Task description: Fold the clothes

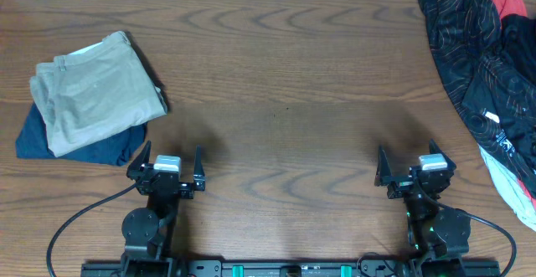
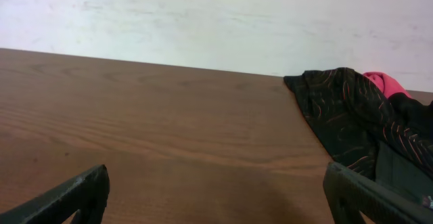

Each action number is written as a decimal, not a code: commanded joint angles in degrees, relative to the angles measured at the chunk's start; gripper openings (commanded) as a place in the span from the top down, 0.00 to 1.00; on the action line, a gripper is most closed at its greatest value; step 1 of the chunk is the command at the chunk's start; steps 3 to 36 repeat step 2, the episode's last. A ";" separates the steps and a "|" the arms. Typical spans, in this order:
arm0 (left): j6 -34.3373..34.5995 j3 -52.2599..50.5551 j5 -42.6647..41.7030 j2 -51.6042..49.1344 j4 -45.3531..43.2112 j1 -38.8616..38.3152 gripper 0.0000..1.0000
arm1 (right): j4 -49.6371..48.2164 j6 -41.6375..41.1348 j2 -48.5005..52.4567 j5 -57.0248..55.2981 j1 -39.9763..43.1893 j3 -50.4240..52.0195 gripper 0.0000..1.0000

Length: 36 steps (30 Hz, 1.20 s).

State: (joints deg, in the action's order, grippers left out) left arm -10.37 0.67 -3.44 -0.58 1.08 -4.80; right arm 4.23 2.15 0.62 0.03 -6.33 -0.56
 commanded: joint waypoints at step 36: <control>-0.31 -0.44 0.07 0.35 2.69 0.28 0.02 | 0.04 0.04 -0.33 0.20 0.37 0.26 0.01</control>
